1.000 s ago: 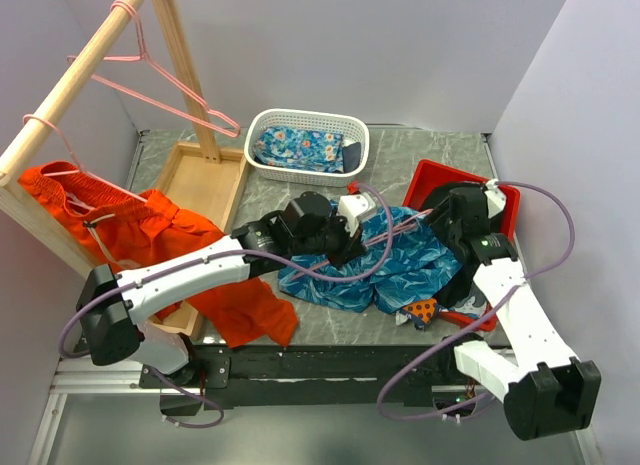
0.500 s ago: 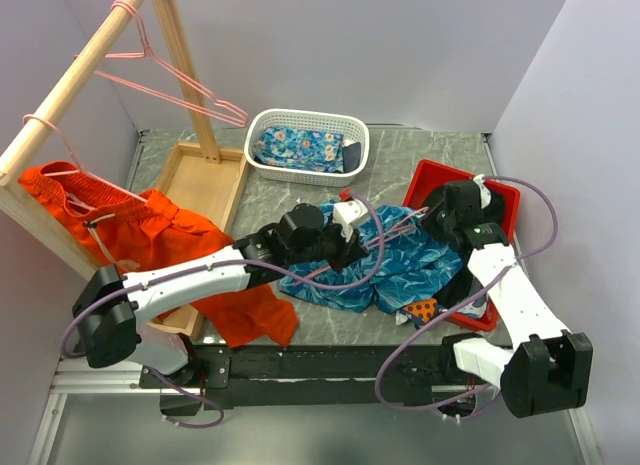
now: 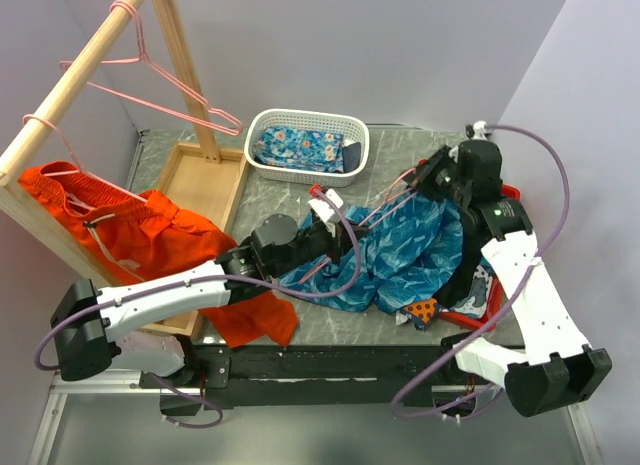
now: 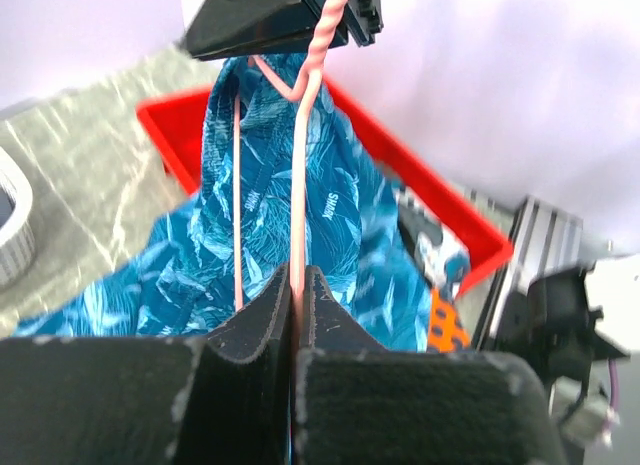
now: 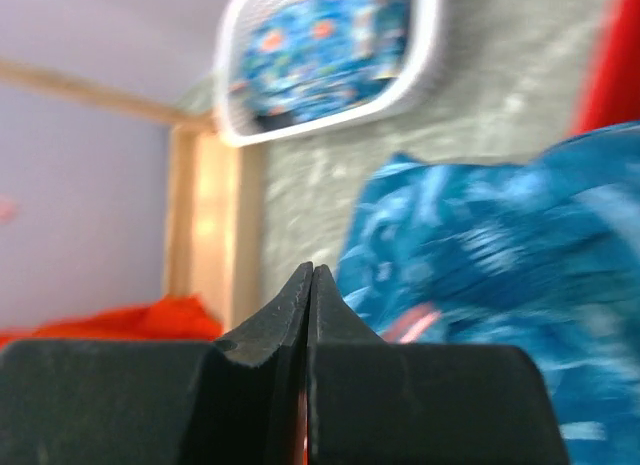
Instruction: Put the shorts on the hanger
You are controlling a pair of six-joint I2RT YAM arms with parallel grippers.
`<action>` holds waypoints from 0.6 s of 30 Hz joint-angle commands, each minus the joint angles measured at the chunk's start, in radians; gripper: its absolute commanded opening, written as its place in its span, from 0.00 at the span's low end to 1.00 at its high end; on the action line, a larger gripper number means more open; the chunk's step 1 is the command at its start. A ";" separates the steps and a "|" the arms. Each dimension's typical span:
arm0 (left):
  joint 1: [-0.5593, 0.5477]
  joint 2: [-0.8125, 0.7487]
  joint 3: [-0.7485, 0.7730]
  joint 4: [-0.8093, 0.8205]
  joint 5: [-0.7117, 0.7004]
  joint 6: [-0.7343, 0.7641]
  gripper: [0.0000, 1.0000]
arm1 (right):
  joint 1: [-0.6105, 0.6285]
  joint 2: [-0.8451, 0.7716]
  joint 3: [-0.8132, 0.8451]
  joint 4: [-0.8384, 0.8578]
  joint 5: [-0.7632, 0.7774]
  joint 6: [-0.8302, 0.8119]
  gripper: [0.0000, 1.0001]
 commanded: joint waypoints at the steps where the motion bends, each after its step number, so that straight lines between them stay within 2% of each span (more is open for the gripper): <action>1: -0.036 -0.047 0.001 0.251 -0.109 0.017 0.01 | 0.091 0.035 0.177 -0.076 -0.066 -0.055 0.00; 4: -0.069 -0.064 -0.021 0.334 -0.227 0.037 0.01 | 0.119 0.035 0.297 -0.145 0.006 -0.066 0.00; 7: -0.080 -0.087 -0.041 0.382 -0.290 0.031 0.01 | 0.114 0.005 0.335 -0.168 0.083 -0.057 0.17; 8: -0.081 -0.086 -0.041 0.383 -0.290 0.031 0.01 | 0.114 -0.002 0.338 -0.172 0.133 -0.057 0.30; 11: -0.093 -0.084 -0.041 0.391 -0.302 0.040 0.01 | 0.102 -0.020 0.354 -0.184 0.196 -0.058 0.50; 13: -0.112 -0.084 -0.051 0.406 -0.336 0.055 0.01 | 0.091 -0.012 0.386 -0.216 0.241 -0.055 0.55; 14: -0.118 -0.086 -0.054 0.420 -0.346 0.062 0.01 | 0.079 -0.006 0.393 -0.222 0.262 -0.054 0.61; 18: -0.144 -0.081 -0.058 0.431 -0.379 0.088 0.01 | 0.061 0.052 0.450 -0.253 0.238 -0.048 0.72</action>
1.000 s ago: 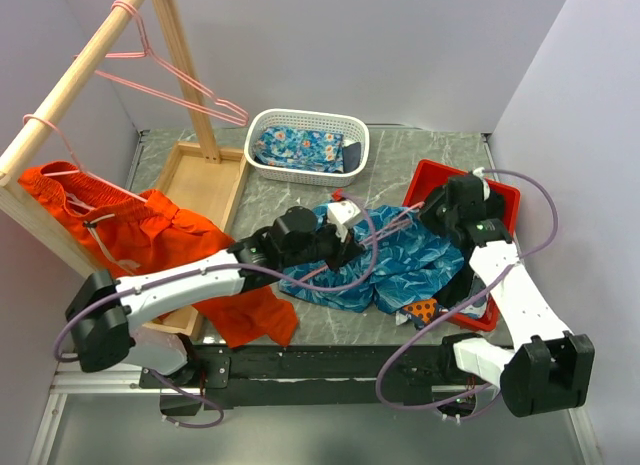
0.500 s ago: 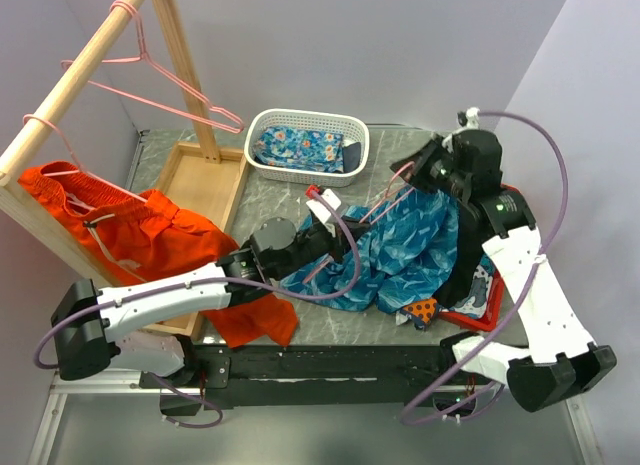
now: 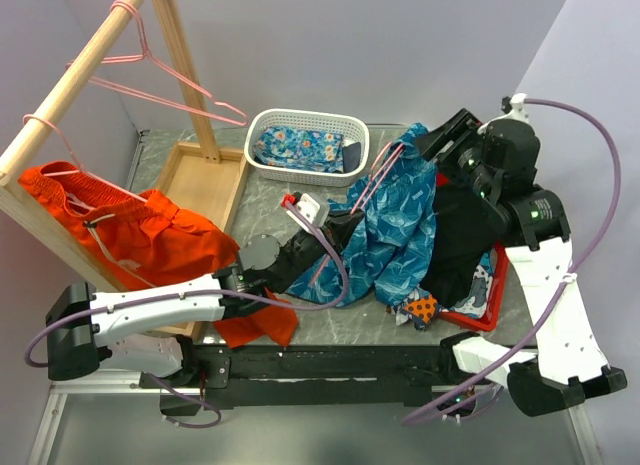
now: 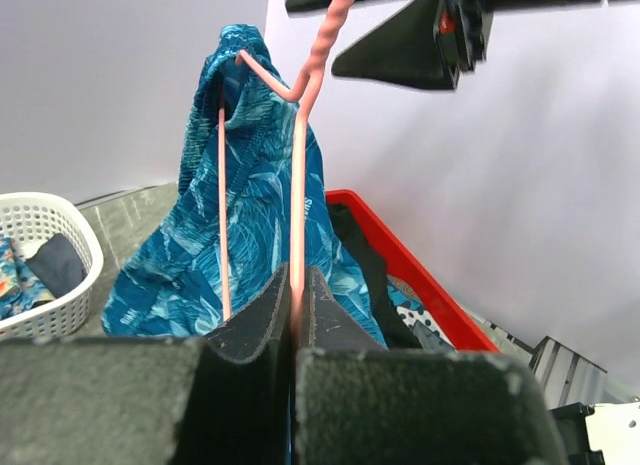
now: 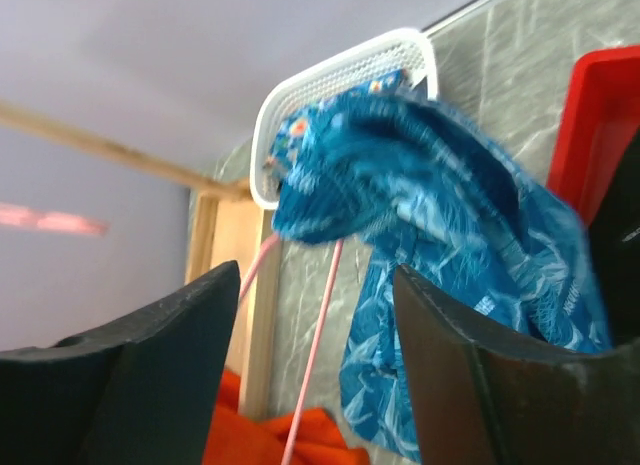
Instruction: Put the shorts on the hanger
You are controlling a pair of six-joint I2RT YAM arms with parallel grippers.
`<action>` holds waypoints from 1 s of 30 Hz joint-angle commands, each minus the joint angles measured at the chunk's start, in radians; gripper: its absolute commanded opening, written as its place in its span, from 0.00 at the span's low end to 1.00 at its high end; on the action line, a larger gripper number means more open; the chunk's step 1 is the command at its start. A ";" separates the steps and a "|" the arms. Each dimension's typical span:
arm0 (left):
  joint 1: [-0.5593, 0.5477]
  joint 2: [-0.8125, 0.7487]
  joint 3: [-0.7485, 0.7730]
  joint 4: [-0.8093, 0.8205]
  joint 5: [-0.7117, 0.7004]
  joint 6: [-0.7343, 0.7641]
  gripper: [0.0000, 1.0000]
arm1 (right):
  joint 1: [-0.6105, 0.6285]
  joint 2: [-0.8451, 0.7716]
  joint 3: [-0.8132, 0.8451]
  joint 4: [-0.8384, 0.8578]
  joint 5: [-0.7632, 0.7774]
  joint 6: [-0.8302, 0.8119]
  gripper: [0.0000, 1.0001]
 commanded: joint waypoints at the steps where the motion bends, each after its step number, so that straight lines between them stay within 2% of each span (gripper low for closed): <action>1: -0.026 -0.025 0.006 0.134 -0.057 0.049 0.01 | -0.018 0.081 0.108 -0.039 0.032 -0.005 0.73; 3: -0.032 -0.022 0.007 0.148 -0.066 0.055 0.01 | -0.017 0.113 0.135 -0.046 0.036 0.003 0.77; 9: -0.051 -0.007 0.003 0.175 -0.097 0.090 0.01 | 0.003 0.236 0.198 -0.088 0.022 0.006 0.77; 12: -0.064 0.005 0.000 0.195 -0.106 0.122 0.01 | 0.005 0.256 0.201 -0.094 0.036 0.009 0.70; 13: -0.071 0.010 0.000 0.208 -0.117 0.130 0.01 | 0.006 0.265 0.210 -0.095 0.038 0.007 0.56; 15: -0.087 0.019 -0.006 0.225 -0.138 0.173 0.01 | 0.009 0.289 0.241 -0.114 0.036 -0.002 0.43; 16: -0.094 0.022 -0.007 0.235 -0.145 0.193 0.01 | 0.018 0.299 0.282 -0.136 0.035 -0.006 0.30; 17: -0.103 0.025 -0.007 0.251 -0.149 0.202 0.01 | 0.025 0.308 0.305 -0.147 0.027 -0.022 0.26; 22: -0.114 0.036 -0.009 0.304 -0.180 0.231 0.01 | 0.103 0.345 0.440 -0.203 -0.036 -0.063 0.23; 30: -0.115 0.041 0.003 0.369 -0.224 0.248 0.01 | 0.230 0.307 0.530 -0.235 -0.117 -0.103 0.24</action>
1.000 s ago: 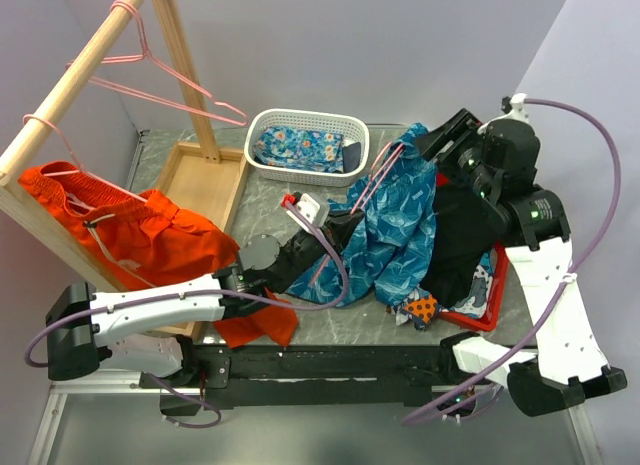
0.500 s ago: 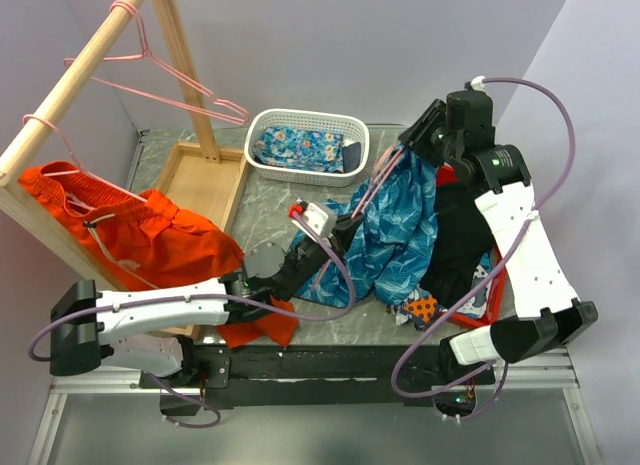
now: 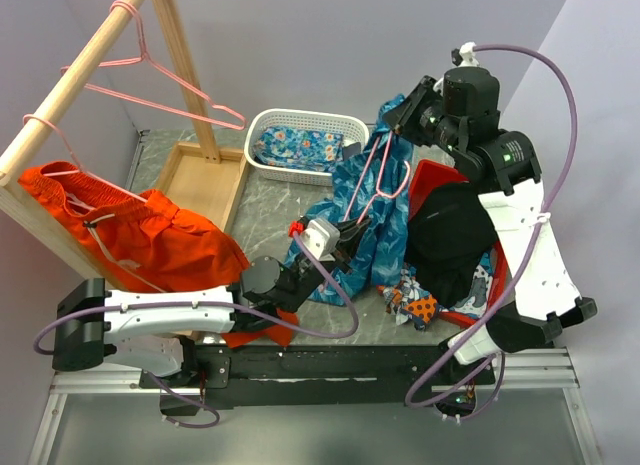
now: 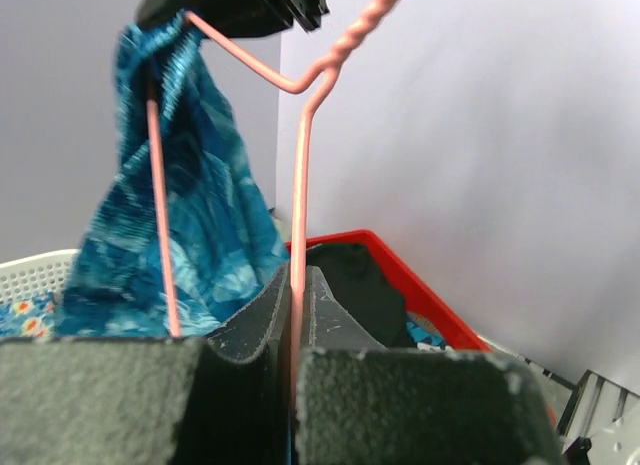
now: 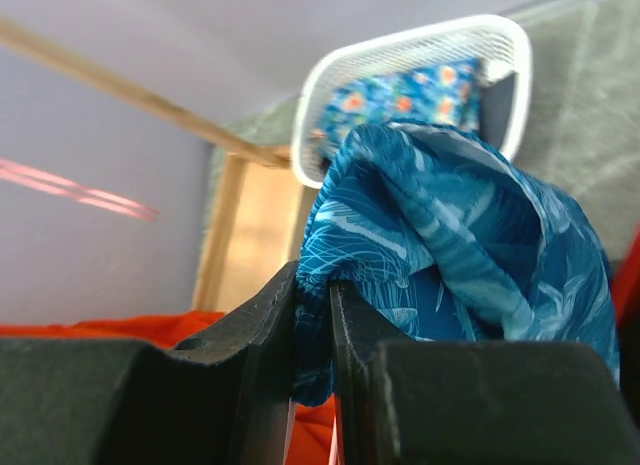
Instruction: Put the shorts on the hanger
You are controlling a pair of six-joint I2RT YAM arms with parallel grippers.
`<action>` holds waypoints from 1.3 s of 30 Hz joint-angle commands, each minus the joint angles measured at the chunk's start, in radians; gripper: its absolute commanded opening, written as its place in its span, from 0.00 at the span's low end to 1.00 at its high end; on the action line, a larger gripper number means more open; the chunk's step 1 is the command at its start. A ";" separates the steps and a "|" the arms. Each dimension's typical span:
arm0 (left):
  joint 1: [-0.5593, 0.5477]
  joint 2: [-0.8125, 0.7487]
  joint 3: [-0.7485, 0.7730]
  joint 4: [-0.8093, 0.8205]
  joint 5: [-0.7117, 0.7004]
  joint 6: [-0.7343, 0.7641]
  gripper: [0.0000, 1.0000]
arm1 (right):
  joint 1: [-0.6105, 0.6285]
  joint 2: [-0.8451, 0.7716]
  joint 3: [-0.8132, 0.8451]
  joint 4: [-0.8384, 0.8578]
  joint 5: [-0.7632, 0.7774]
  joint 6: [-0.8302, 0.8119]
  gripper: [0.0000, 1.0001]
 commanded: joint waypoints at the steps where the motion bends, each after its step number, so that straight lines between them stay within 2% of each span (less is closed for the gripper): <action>1: 0.018 -0.013 0.026 0.146 -0.069 0.032 0.01 | 0.080 -0.062 0.023 -0.044 -0.141 -0.051 0.27; 4: 0.018 -0.011 0.039 0.131 -0.067 0.031 0.01 | 0.092 -0.113 -0.060 0.002 -0.204 -0.074 0.35; 6: 0.018 -0.015 0.032 0.138 -0.072 0.021 0.01 | 0.097 -0.134 -0.104 0.005 -0.208 -0.091 0.37; 12: 0.016 -0.008 -0.004 0.195 -0.083 0.014 0.01 | 0.111 -0.208 -0.226 0.030 -0.239 -0.132 0.39; 14: 0.018 0.005 0.003 0.177 -0.066 0.017 0.01 | 0.111 -0.219 -0.243 0.024 -0.204 -0.141 0.29; 15: 0.018 0.007 0.009 0.157 -0.055 0.003 0.01 | 0.112 -0.226 -0.249 0.013 -0.187 -0.141 0.18; 17: 0.018 0.016 0.041 0.072 -0.066 -0.023 0.03 | 0.111 -0.232 -0.255 0.007 -0.158 -0.147 0.08; 18: 0.018 0.016 0.056 0.031 -0.087 -0.061 0.09 | 0.109 -0.240 -0.273 0.010 -0.149 -0.147 0.00; 19: 0.018 0.013 0.065 -0.011 -0.095 -0.077 0.28 | 0.109 -0.246 -0.286 0.015 -0.138 -0.154 0.00; 21: 0.018 -0.007 0.062 -0.061 -0.090 -0.158 0.39 | 0.106 -0.274 -0.335 0.031 -0.091 -0.157 0.00; 25: 0.018 -0.071 0.041 -0.145 -0.054 -0.265 0.70 | 0.069 -0.321 -0.405 0.065 -0.066 -0.147 0.00; 26: 0.018 -0.091 0.041 -0.159 -0.049 -0.290 0.72 | 0.068 -0.331 -0.412 0.065 -0.066 -0.147 0.00; 28: 0.016 -0.110 0.055 -0.233 -0.050 -0.327 0.74 | 0.066 -0.337 -0.412 0.061 -0.041 -0.154 0.00; 30: 0.016 -0.117 0.085 -0.292 -0.115 -0.401 0.73 | 0.063 -0.343 -0.410 0.055 -0.034 -0.155 0.00; 33: 0.021 -0.090 0.127 -0.436 -0.279 -0.520 0.61 | 0.058 -0.363 -0.413 0.035 -0.008 -0.147 0.00; 34: 0.042 -0.075 0.148 -0.561 -0.323 -0.560 0.55 | 0.055 -0.369 -0.413 0.028 0.005 -0.138 0.00; 35: 0.064 -0.032 0.201 -0.651 -0.340 -0.671 0.53 | 0.054 -0.384 -0.418 0.022 0.020 -0.134 0.00; 37: 0.166 0.001 0.239 -0.786 -0.256 -0.799 0.45 | 0.051 -0.400 -0.424 0.008 0.028 -0.126 0.00; 38: 0.200 0.018 0.234 -0.823 -0.147 -0.884 0.43 | 0.049 -0.416 -0.430 0.007 0.031 -0.127 0.00; 39: 0.225 0.022 0.219 -0.823 -0.098 -0.910 0.43 | 0.049 -0.424 -0.435 0.005 0.032 -0.129 0.00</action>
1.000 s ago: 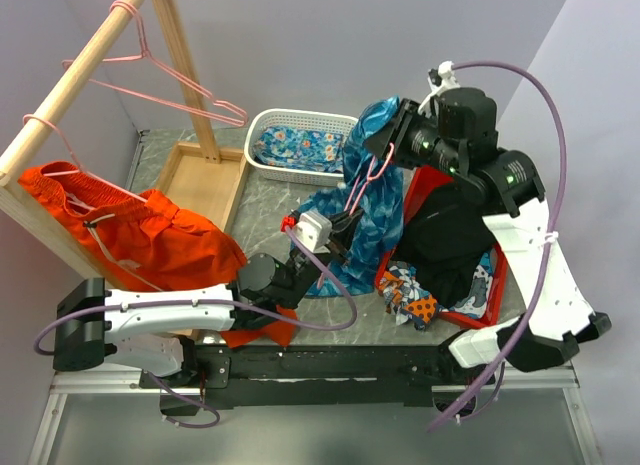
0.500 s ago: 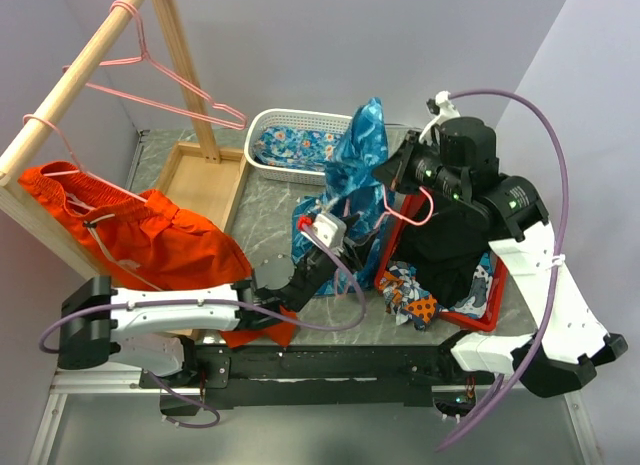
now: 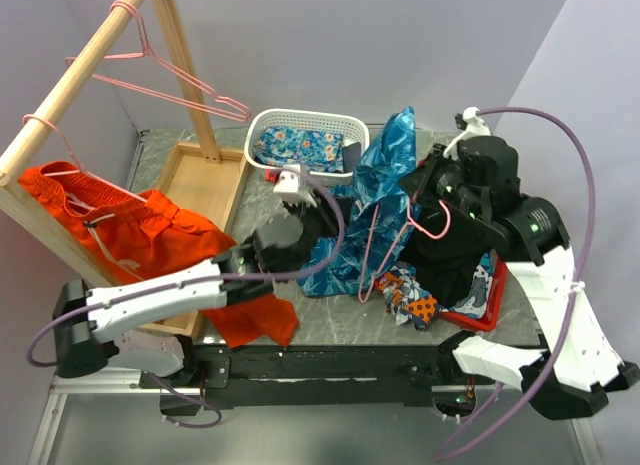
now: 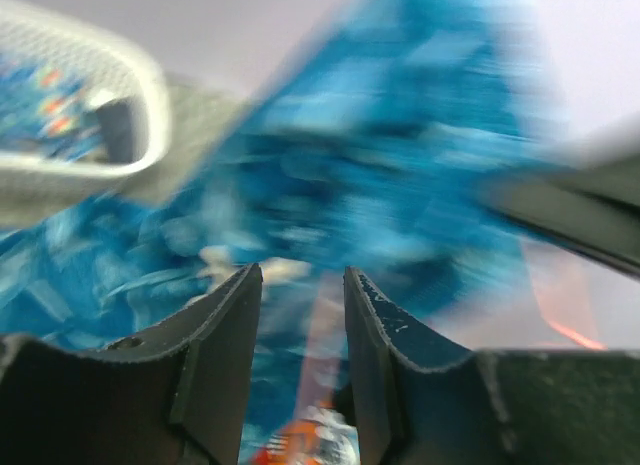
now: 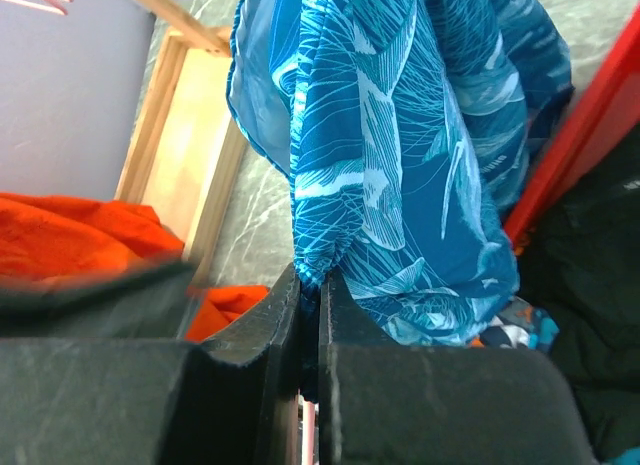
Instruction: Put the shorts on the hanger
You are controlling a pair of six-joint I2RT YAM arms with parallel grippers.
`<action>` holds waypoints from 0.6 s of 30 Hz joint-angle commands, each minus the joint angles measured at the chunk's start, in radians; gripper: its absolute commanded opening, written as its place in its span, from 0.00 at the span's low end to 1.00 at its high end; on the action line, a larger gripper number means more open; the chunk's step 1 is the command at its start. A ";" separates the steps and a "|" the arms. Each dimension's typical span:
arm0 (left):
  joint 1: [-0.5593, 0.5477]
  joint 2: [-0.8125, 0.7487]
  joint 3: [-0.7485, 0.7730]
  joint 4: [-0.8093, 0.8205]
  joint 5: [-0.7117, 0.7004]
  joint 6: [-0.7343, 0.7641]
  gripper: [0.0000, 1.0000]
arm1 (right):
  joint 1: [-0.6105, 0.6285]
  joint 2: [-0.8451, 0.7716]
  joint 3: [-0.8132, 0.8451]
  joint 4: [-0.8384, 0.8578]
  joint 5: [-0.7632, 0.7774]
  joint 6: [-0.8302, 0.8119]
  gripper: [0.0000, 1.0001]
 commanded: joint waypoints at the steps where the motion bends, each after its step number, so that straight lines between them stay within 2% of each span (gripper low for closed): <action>1: 0.159 0.050 0.002 -0.254 0.147 -0.312 0.43 | -0.010 -0.076 -0.007 0.018 0.049 -0.001 0.00; 3: 0.184 0.057 -0.026 -0.258 0.224 -0.373 0.43 | -0.013 -0.090 -0.013 0.010 0.055 -0.001 0.00; 9: 0.208 0.097 -0.014 -0.390 0.232 -0.569 0.44 | -0.016 -0.112 -0.030 0.010 0.080 0.013 0.00; 18: 0.261 0.183 -0.034 -0.361 0.384 -0.743 0.49 | -0.016 -0.118 -0.025 0.021 0.083 0.054 0.00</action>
